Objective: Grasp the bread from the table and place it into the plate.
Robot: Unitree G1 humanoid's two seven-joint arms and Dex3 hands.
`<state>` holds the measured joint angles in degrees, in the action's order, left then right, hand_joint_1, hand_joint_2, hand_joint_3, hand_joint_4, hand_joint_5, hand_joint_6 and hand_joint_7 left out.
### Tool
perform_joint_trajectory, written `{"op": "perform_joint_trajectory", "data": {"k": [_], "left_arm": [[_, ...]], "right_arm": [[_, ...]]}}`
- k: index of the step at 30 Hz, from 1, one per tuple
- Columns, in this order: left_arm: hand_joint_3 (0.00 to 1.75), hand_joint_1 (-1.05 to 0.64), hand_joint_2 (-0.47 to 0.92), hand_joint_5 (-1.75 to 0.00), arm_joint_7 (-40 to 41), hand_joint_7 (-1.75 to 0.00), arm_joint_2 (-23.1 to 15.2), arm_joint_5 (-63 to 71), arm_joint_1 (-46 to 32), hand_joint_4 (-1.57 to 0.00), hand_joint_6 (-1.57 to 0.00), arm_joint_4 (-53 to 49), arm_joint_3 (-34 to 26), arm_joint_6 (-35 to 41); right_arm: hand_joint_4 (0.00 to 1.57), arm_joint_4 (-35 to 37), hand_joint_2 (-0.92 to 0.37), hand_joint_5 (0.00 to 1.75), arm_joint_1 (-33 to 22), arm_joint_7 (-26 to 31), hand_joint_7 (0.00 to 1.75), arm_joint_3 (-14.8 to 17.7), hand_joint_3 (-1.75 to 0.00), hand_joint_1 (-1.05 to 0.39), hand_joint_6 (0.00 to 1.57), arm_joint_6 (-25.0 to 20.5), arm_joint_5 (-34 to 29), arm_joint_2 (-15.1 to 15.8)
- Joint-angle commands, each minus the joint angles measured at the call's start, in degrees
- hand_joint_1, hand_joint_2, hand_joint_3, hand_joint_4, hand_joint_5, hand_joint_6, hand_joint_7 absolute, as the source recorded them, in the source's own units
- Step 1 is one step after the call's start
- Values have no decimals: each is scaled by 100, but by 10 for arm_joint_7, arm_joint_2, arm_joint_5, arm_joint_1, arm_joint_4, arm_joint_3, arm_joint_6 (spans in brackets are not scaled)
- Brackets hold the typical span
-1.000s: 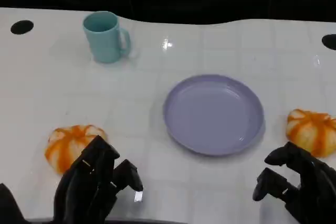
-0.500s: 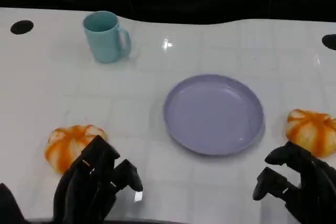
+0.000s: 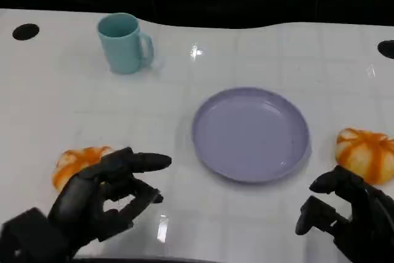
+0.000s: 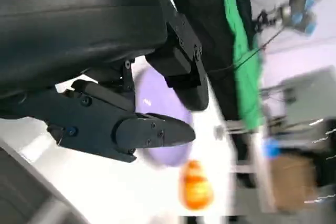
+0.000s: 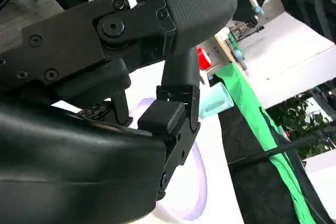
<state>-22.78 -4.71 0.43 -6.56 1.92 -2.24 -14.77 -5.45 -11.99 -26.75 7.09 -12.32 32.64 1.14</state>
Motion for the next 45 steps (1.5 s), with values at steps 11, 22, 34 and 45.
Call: {"op": "perform_joint_trajectory", "data": {"k": [11, 22, 34, 45], "left_arm": [[16, -55, 92, -38, 127, 0, -162, 442, -14, -12, -22, 163, 37, 41], [0, -50, 87, -13, 9, 0, -194, 606, 25, -6, -16, 229, 77, 180], [1, -42, 85, -7, -40, 0, -206, 585, 122, -1, -12, 112, 119, 213], [0, -56, 84, -4, -26, 0, -206, 582, 226, -2, -6, -75, 194, 224]], "right_arm": [[75, 4, -92, 154, 2, -8, 103, 5, -18, -52, 83, 2, 1, 8], [74, 2, -92, 153, 0, -4, 103, 5, -17, -52, 83, 1, 0, 6], [74, 3, -92, 155, -1, -10, 102, 5, -18, -52, 83, 4, 0, 7], [74, -4, -92, 155, -6, -4, 102, 4, -17, -51, 84, 4, -1, 4]]}}
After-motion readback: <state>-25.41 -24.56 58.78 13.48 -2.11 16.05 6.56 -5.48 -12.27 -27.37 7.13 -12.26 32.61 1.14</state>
